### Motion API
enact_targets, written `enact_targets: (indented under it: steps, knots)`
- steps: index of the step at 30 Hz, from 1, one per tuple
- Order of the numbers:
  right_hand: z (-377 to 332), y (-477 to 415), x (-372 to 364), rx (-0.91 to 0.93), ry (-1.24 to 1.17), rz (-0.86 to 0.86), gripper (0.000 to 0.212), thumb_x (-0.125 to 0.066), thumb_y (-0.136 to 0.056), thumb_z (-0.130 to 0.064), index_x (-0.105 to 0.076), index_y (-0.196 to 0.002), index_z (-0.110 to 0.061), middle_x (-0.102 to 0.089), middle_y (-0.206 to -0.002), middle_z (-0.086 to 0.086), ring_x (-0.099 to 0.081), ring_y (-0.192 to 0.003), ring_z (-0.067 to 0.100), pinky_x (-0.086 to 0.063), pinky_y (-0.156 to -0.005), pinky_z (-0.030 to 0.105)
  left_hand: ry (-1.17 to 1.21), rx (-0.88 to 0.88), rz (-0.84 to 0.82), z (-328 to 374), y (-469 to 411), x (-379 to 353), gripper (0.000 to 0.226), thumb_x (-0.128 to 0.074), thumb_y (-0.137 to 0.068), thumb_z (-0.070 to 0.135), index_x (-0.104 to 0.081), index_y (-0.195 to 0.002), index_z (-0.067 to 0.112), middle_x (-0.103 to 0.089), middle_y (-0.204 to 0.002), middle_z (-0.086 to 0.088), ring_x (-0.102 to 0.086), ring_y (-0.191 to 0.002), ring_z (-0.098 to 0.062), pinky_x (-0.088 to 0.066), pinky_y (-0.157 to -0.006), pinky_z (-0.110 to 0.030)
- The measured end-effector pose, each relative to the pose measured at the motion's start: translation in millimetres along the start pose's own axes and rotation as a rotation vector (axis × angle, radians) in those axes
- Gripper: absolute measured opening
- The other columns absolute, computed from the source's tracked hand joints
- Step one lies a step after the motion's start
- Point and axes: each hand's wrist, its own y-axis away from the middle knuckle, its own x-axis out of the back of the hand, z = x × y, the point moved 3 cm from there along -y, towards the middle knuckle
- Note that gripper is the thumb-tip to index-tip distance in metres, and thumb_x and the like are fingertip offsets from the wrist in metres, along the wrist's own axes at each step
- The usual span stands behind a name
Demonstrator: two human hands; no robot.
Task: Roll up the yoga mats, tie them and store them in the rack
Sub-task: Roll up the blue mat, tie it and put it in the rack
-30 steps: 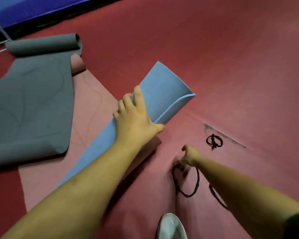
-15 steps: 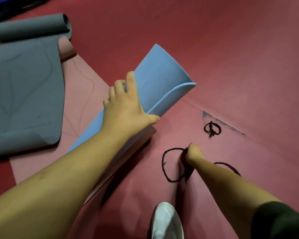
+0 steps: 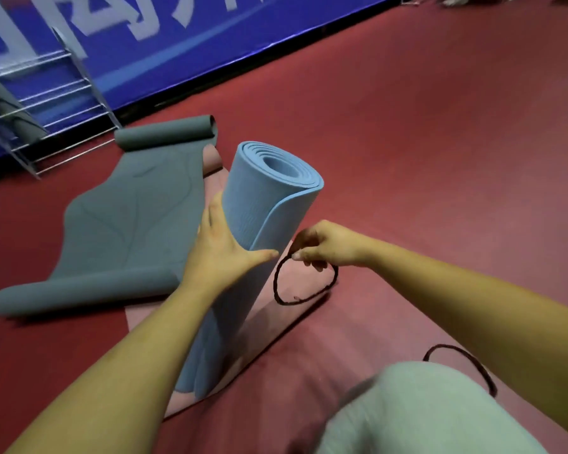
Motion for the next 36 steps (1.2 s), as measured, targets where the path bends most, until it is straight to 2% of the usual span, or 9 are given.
enact_targets:
  steps: [7, 12, 17, 20, 23, 25, 30, 33, 36]
  knots:
    - [-174, 34, -14, 0.280, -0.111, -0.107, 0.008, -0.067, -0.093, -0.008, -0.071, -0.098, -0.004, -0.055, -0.064, 0.006, -0.048, -0.053, 0.020, -0.040, -0.054, 0.032, 0.155, 0.135, 0.130, -61, 39, 98, 0.130, -0.094, -0.043, 0.049, -0.015, -0.145, 0.031, -0.044, -0.145, 0.000, -0.046, -0.129, -0.021, -0.043, -0.103, -0.042]
    - [-282, 33, -31, 0.454, -0.228, 0.080, 0.009, -0.066, -0.093, -0.009, -0.069, -0.094, -0.001, -0.051, -0.056, 0.007, -0.044, -0.047, 0.017, -0.037, -0.046, 0.025, 0.177, 0.175, 0.119, -87, 66, 148, 0.124, -0.096, -0.044, 0.047, -0.024, -0.143, 0.027, -0.050, -0.128, 0.008, -0.052, -0.112, -0.012, -0.044, -0.091, -0.029]
    - [-325, -7, -79, 0.581, 0.188, 0.384, 0.014, -0.064, -0.093, -0.022, -0.073, -0.093, -0.011, -0.064, -0.077, 0.005, -0.057, -0.070, 0.015, -0.044, -0.068, 0.029, 0.279, 0.140, 0.154, -120, 93, 165, 0.136, -0.092, -0.031, 0.066, -0.026, -0.144, 0.029, -0.052, -0.138, 0.009, -0.054, -0.123, -0.005, -0.048, -0.102, -0.033]
    - [-315, -18, -118, 0.674, 0.273, 0.503, 0.015, -0.058, -0.095, -0.020, -0.066, -0.092, -0.008, -0.067, -0.090, 0.009, -0.062, -0.088, 0.028, -0.043, -0.076, 0.038, 0.283, 0.063, 0.182, -132, 102, 177, 0.128, -0.099, -0.038, 0.050, -0.035, -0.144, 0.021, -0.052, -0.141, 0.004, -0.052, -0.127, -0.007, -0.046, -0.106, -0.035]
    - [-314, -25, -133, 0.672, 0.336, 0.639, 0.019, -0.051, -0.095, -0.027, -0.061, -0.094, -0.011, -0.069, -0.089, 0.011, -0.061, -0.088, 0.039, -0.044, -0.067, 0.045, 0.327, -0.019, 0.207, -117, 106, 186, 0.113, -0.101, -0.042, 0.020, -0.038, -0.135, 0.024, -0.051, -0.133, 0.010, -0.049, -0.116, 0.010, -0.038, -0.099, -0.006]
    - [-313, -29, -132, 0.651, 0.388, 0.716, 0.019, -0.049, -0.096, -0.028, -0.060, -0.098, -0.012, -0.070, -0.090, 0.013, -0.060, -0.087, 0.041, -0.038, -0.062, 0.043, 0.361, -0.036, 0.153, -106, 103, 184, 0.108, -0.097, -0.044, 0.012, -0.039, -0.135, 0.009, -0.053, -0.125, 0.008, -0.051, -0.107, 0.019, -0.039, -0.094, -0.003]
    - [-306, -39, -123, 0.575, 0.385, 0.793, 0.020, -0.044, -0.097, -0.028, -0.058, -0.102, -0.013, -0.068, -0.085, 0.014, -0.060, -0.083, 0.043, -0.034, -0.064, 0.042, 0.551, 0.110, -0.088, -132, 108, 199, 0.085, -0.067, -0.061, 0.021, -0.041, -0.142, 0.027, -0.048, -0.147, -0.004, -0.046, -0.134, -0.020, -0.034, -0.114, -0.049]
    - [-306, -43, -122, 0.545, 0.371, 0.797, 0.020, -0.044, -0.099, -0.028, -0.057, -0.103, -0.014, -0.069, -0.087, 0.014, -0.060, -0.086, 0.042, -0.037, -0.066, 0.043, 0.606, 0.130, -0.171, -132, 103, 209, 0.068, -0.056, -0.084, 0.038, -0.036, -0.148, 0.027, -0.041, -0.152, 0.012, -0.035, -0.141, -0.006, -0.029, -0.116, -0.037]
    - [-311, -44, -129, 0.558, 0.398, 0.796, 0.020, -0.046, -0.101, -0.026, -0.058, -0.105, -0.011, -0.069, -0.090, 0.015, -0.059, -0.087, 0.041, -0.023, -0.062, 0.038, 0.560, 0.091, -0.187, -135, 109, 216, 0.109, -0.070, -0.056, 0.078, -0.035, -0.147, 0.030, -0.039, -0.154, 0.009, -0.045, -0.132, 0.003, -0.040, -0.109, -0.028]
